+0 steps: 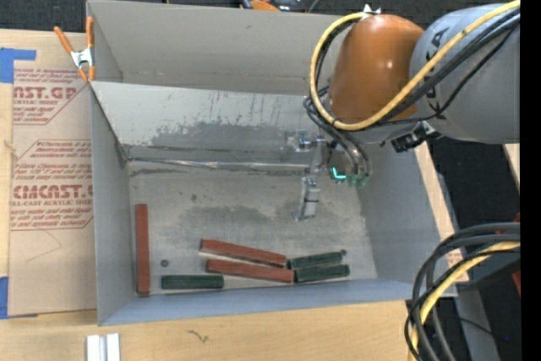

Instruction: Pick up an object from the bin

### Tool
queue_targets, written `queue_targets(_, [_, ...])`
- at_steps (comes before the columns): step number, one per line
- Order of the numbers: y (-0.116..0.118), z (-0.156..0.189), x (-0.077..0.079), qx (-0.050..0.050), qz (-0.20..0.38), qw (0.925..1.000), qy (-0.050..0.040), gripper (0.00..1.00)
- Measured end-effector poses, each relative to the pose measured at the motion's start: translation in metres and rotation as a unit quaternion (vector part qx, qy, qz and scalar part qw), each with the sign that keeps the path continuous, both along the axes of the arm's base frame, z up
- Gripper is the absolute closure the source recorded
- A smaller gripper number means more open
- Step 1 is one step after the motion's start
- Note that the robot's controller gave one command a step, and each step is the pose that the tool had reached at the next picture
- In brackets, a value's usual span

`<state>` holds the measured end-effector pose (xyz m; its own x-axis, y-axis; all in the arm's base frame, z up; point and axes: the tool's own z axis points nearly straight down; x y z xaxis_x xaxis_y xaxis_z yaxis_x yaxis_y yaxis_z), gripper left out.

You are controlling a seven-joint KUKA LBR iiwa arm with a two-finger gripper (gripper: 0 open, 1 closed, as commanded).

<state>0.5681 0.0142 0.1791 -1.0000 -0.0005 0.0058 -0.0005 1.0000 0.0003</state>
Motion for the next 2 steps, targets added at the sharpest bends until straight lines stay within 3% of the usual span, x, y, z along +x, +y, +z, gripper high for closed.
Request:
queue_targets(1, [0.104, -0.068, -0.069, 0.002, 0.084, 0.9965, 0.0005, 0.00])
queue_targets(2, [0.055, -0.111, -0.040, 0.000, 0.062, 0.9981, -0.0019, 0.00])
